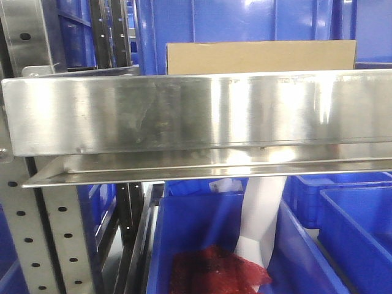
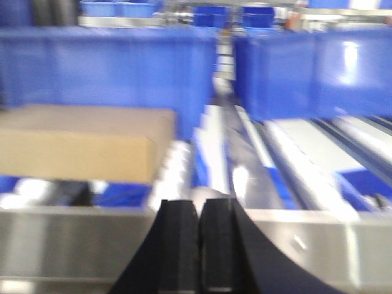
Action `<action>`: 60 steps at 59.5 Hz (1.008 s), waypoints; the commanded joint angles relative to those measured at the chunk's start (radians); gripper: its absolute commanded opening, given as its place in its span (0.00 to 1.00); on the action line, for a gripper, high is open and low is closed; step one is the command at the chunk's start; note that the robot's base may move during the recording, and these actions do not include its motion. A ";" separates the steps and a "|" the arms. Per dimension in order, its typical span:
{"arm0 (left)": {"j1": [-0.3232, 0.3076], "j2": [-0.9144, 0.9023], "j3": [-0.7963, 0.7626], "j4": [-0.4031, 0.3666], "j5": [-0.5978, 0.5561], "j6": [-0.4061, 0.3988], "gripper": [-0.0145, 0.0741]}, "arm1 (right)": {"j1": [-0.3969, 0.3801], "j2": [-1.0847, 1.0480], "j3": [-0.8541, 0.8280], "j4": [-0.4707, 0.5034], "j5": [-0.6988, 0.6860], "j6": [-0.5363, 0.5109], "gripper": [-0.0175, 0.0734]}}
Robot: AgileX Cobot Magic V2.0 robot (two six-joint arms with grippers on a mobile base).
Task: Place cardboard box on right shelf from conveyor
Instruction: 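Withdraw the open right gripper from the box on the shelf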
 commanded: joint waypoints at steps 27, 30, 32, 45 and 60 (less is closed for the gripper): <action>-0.002 -0.014 0.009 -0.006 -0.087 0.000 0.03 | -0.089 -0.202 0.267 0.003 -0.193 -0.009 0.26; -0.002 -0.014 0.009 -0.006 -0.087 0.000 0.03 | -0.089 -0.202 0.267 0.003 -0.193 -0.009 0.26; -0.002 -0.014 0.009 -0.006 -0.087 0.000 0.03 | -0.089 -0.202 0.267 0.003 -0.193 -0.009 0.26; -0.002 -0.014 0.009 -0.006 -0.087 0.000 0.03 | -0.089 -0.202 0.267 0.003 -0.193 -0.009 0.26; -0.002 -0.014 0.009 -0.006 -0.087 0.000 0.03 | -0.089 -0.202 0.267 0.003 -0.193 -0.009 0.26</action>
